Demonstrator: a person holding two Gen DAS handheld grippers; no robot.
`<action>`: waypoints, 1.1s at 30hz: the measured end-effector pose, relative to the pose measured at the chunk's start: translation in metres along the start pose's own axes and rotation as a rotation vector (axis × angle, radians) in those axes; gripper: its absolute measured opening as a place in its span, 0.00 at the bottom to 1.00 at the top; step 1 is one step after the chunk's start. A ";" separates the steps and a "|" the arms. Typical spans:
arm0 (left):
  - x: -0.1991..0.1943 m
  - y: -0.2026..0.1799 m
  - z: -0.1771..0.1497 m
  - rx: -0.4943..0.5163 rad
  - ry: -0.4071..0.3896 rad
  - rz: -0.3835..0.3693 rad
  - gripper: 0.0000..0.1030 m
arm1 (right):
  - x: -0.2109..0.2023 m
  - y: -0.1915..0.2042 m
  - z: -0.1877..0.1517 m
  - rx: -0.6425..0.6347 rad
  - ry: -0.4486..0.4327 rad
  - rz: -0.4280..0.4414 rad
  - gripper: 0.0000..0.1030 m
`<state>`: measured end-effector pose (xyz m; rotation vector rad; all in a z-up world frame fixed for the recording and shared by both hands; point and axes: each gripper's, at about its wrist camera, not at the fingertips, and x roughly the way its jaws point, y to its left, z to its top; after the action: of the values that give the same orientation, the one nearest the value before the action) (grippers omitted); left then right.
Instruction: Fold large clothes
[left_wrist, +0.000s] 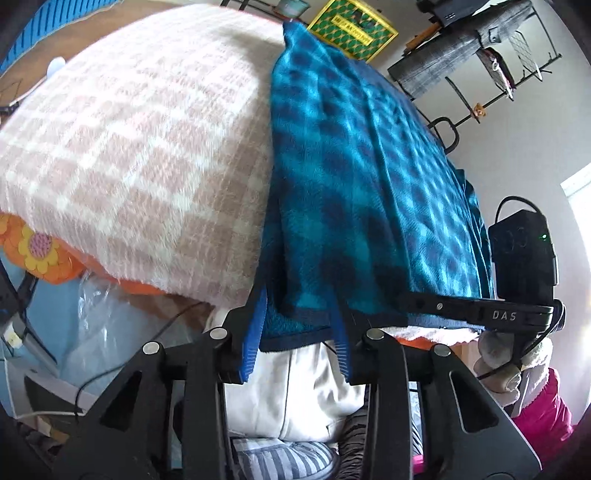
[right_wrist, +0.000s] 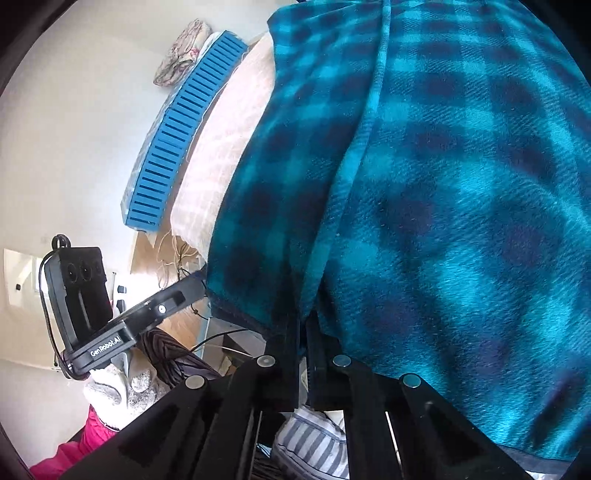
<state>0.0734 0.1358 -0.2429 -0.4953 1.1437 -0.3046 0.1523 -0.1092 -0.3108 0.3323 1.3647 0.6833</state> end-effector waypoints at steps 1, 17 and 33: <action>0.003 0.001 -0.002 -0.015 0.010 -0.003 0.32 | 0.000 0.002 0.001 0.001 0.000 -0.007 0.01; -0.004 -0.013 -0.010 0.032 -0.055 0.041 0.32 | 0.002 -0.011 0.001 0.024 0.005 0.016 0.03; 0.018 0.002 -0.001 -0.044 -0.009 -0.015 0.06 | 0.000 -0.009 0.002 0.011 0.008 -0.003 0.03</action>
<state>0.0792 0.1294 -0.2583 -0.5432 1.1401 -0.2903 0.1568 -0.1158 -0.3152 0.3371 1.3768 0.6757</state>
